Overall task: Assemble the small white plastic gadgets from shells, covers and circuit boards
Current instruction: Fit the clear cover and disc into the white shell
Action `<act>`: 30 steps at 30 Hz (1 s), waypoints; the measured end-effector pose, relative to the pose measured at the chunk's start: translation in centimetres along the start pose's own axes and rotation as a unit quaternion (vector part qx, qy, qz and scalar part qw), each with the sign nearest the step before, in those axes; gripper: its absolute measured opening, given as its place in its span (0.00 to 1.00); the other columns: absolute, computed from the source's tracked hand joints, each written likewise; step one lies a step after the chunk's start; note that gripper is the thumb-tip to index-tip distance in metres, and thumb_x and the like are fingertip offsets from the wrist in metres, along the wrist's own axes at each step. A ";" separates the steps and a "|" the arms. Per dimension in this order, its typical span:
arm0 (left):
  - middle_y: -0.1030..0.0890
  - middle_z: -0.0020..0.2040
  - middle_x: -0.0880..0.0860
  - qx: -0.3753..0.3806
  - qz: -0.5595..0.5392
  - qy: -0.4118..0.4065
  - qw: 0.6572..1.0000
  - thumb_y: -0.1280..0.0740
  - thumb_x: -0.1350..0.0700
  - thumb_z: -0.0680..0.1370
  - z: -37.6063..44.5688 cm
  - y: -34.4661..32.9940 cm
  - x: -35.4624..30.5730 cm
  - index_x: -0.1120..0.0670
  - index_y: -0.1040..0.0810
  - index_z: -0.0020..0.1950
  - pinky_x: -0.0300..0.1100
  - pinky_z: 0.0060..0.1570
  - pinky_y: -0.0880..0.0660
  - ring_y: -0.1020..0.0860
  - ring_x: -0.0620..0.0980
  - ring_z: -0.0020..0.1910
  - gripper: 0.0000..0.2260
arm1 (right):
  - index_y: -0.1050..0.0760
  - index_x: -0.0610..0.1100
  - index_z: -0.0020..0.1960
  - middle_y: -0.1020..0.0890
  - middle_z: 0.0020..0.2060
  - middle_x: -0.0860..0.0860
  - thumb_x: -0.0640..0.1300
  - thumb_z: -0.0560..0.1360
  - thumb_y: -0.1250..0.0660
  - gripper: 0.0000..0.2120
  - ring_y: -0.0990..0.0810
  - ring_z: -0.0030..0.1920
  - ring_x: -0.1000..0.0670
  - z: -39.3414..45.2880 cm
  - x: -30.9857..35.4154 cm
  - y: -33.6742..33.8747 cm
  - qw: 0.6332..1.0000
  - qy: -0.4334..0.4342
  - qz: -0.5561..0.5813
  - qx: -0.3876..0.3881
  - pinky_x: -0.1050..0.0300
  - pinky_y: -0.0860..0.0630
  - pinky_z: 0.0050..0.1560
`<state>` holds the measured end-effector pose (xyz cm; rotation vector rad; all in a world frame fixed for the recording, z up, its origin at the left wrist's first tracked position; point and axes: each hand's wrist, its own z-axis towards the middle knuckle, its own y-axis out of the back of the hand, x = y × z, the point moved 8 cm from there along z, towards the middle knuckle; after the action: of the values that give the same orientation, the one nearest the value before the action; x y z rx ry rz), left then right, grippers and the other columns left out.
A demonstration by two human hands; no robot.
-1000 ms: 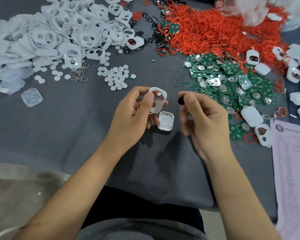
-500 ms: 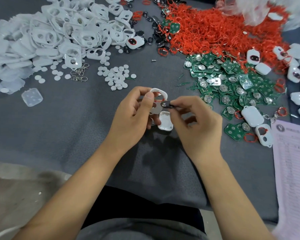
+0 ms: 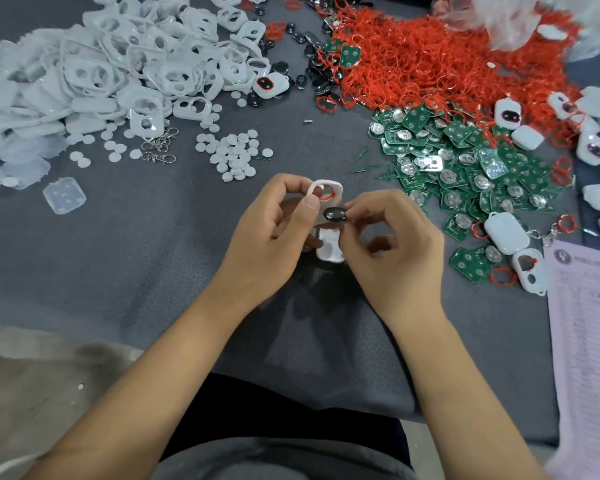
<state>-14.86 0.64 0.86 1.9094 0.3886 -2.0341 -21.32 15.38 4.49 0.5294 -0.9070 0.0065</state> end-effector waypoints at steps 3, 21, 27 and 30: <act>0.13 0.54 0.52 -0.002 0.014 -0.018 1.000 0.36 0.55 0.86 0.0 0.0 -0.4 0.53 0.24 0.58 0.41 0.45 0.18 0.14 0.49 0.51 0.03 | 0.22 0.47 0.45 0.16 0.45 0.52 0.31 0.72 0.28 0.11 0.17 0.45 0.51 0.0 -0.9 0.3 0.998 -0.051 0.037 -0.025 0.49 0.22 0.32; 0.14 0.57 0.46 0.023 0.072 -0.052 0.996 0.33 0.60 0.84 0.1 -0.3 -0.7 0.56 0.20 0.66 0.31 0.54 0.23 0.16 0.41 0.56 0.10 | 0.16 0.44 0.48 0.13 0.37 0.49 0.37 0.78 0.26 0.04 0.16 0.30 0.46 -0.4 -2.5 -0.7 0.962 -0.210 0.172 0.003 0.59 0.23 0.25; 0.14 0.55 0.44 0.019 0.068 -0.045 0.996 0.32 0.61 0.84 0.0 -0.3 -0.6 0.53 0.21 0.64 0.29 0.51 0.23 0.15 0.39 0.54 0.09 | 0.17 0.42 0.49 0.14 0.36 0.49 0.38 0.79 0.27 0.01 0.14 0.33 0.46 -0.7 -2.7 -0.9 0.957 -0.231 0.178 -0.005 0.59 0.23 0.25; 0.14 0.54 0.44 0.019 0.079 -0.042 0.996 0.32 0.61 0.83 0.0 -0.3 -0.4 0.54 0.20 0.64 0.29 0.50 0.23 0.16 0.39 0.53 0.10 | 0.17 0.42 0.49 0.14 0.36 0.49 0.38 0.79 0.27 0.01 0.15 0.33 0.47 -0.8 -2.9 -0.9 0.956 -0.237 0.176 -0.009 0.59 0.23 0.25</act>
<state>-14.98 0.95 1.30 1.8073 0.1731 -2.0214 -22.34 15.56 1.58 0.3493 -1.4621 0.2008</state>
